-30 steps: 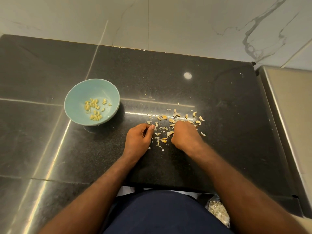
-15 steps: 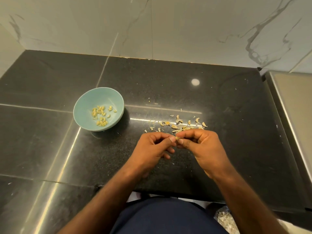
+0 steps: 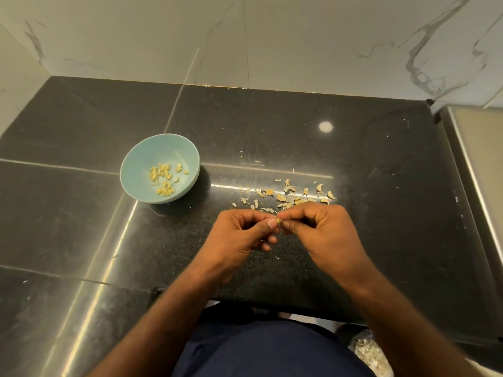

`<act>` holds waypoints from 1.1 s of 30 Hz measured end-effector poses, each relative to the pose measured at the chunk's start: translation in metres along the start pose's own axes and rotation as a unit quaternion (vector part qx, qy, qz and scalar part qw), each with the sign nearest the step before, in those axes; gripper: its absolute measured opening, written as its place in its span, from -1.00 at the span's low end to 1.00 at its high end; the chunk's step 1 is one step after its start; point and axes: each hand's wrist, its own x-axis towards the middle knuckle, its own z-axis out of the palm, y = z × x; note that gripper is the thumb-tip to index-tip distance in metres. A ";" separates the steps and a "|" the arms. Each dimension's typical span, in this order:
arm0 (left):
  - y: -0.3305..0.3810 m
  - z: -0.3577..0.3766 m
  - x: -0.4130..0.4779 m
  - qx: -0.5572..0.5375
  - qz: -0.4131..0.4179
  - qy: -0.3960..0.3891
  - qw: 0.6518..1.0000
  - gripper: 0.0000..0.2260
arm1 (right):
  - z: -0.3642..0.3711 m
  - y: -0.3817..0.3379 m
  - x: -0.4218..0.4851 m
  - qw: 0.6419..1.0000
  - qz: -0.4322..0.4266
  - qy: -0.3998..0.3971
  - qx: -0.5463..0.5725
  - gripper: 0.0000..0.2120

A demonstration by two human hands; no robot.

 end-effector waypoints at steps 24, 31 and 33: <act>0.026 -0.045 0.028 0.043 0.029 0.003 0.999 -0.90 | 0.049 -0.024 0.027 0.997 -0.027 0.065 -0.016 -0.87; 0.016 -0.050 0.036 0.128 0.030 0.042 0.990 -0.84 | 0.057 -0.026 0.027 0.933 0.059 0.084 0.345 -0.80; 0.016 -0.056 0.039 0.170 0.053 0.067 0.982 -0.82 | 0.057 -0.026 0.029 0.939 0.068 0.099 0.324 -0.84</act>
